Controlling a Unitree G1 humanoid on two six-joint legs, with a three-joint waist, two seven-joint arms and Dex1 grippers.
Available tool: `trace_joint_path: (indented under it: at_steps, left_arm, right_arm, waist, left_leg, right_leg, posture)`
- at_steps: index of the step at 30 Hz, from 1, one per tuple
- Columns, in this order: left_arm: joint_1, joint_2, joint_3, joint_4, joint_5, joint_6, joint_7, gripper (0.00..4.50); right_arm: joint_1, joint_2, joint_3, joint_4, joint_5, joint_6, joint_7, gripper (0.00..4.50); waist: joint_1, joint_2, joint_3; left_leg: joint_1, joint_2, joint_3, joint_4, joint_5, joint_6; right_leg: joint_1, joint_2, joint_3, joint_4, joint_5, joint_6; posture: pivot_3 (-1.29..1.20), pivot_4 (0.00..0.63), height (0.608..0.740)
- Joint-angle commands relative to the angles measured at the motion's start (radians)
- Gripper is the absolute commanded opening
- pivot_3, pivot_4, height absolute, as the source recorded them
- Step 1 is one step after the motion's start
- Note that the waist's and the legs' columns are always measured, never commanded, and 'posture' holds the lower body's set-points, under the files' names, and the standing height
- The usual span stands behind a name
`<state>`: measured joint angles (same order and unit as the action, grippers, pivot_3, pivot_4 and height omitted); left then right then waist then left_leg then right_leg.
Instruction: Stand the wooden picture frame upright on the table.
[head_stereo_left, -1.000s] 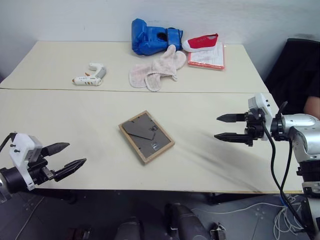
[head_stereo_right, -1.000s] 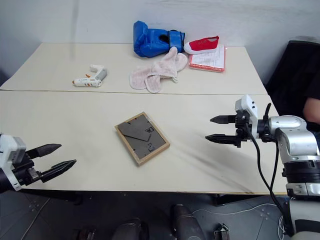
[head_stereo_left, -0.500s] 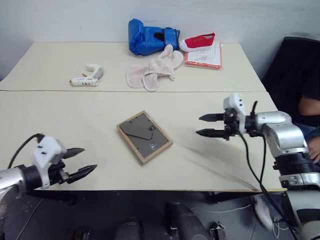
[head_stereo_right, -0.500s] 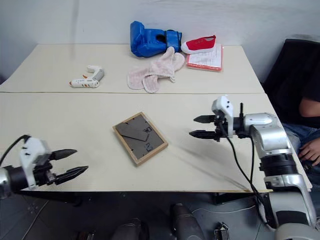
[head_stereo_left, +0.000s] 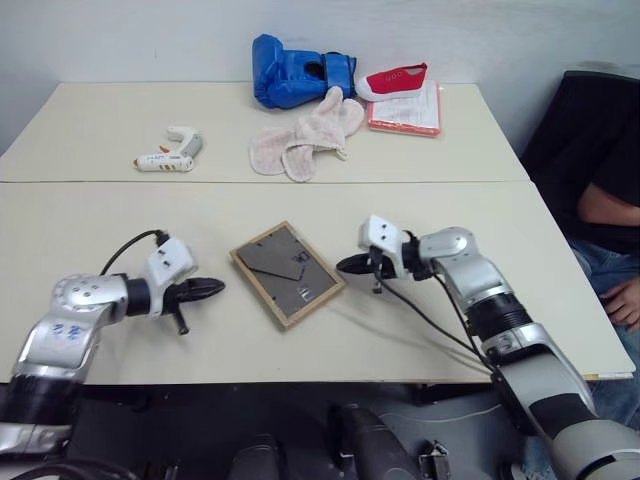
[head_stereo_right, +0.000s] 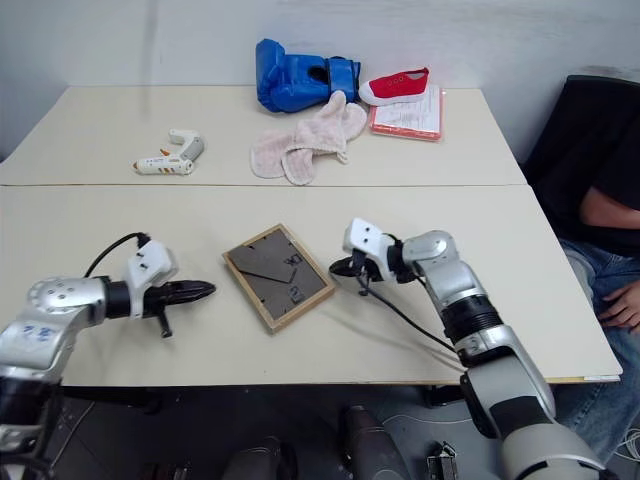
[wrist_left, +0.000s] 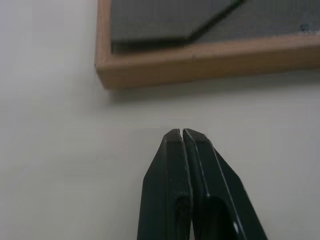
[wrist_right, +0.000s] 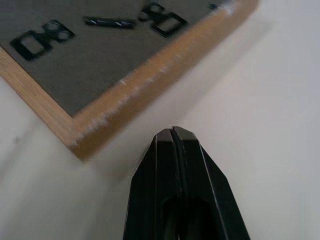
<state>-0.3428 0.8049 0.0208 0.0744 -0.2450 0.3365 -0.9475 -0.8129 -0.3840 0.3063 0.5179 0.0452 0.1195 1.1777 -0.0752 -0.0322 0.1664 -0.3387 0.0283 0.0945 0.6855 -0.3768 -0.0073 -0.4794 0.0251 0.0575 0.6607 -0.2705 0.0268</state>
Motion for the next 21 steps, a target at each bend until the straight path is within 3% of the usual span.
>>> trace_joint_path:
  at_steps: [1,9,13,18,21]
  left_arm:
    - [-0.066,-0.048,-0.002,0.051,0.01,-0.033,0.024,0.06]
    - [-0.115,-0.068,-0.025,0.131,0.026,-0.053,-0.024,0.06]
    - [-0.095,-0.016,0.015,0.135,-0.06,0.14,-0.094,0.06]
    - [-0.104,0.08,0.017,0.061,-0.251,0.654,-0.183,1.49]
    - [-0.122,0.093,0.026,0.021,-0.324,0.819,-0.178,2.44]
  right_arm:
    - [0.046,-0.02,-0.016,-0.164,0.05,0.063,0.041,0.0]
    - [0.143,-0.063,-0.033,-0.372,0.076,0.184,0.019,0.0]
    - [0.158,-0.089,-0.033,-0.394,0.062,0.177,-0.006,0.0]
    - [0.145,-0.12,-0.001,-0.39,0.015,0.086,-0.012,0.0]
    - [0.135,-0.121,0.01,-0.376,-0.013,0.047,-0.022,0.0]
  waist:
    - [0.001,0.0,0.0]
    - [-0.01,0.0,0.0]
    - [-0.009,0.0,0.0]
    - [-0.008,-0.001,0.0]
    - [-0.007,-0.001,0.0]
  left_leg:
    - [0.0,0.0,0.0,0.0,0.0,0.0]
    - [0.001,0.0,0.0,0.001,0.001,-0.001]
    - [0.002,0.0,-0.001,0.001,0.002,-0.002]
    - [0.002,-0.001,-0.001,0.001,0.001,-0.001]
    - [0.002,-0.001,-0.001,0.001,0.0,0.002]
  right_leg:
    - [0.0,0.0,0.0,0.0,0.0,0.0]
    - [0.0,0.0,0.0,0.001,0.0,0.0]
    - [0.0,0.0,0.0,0.001,0.0,0.0]
    - [0.0,0.0,0.0,0.0,0.0,0.0]
    - [0.001,0.0,0.0,0.0,0.0,0.0]
  posture:
    - [0.0,0.15,0.74]
    - [0.0,0.15,0.74]
    - [0.0,0.15,0.74]
    - [0.0,0.15,0.74]
    - [0.0,0.15,0.74]
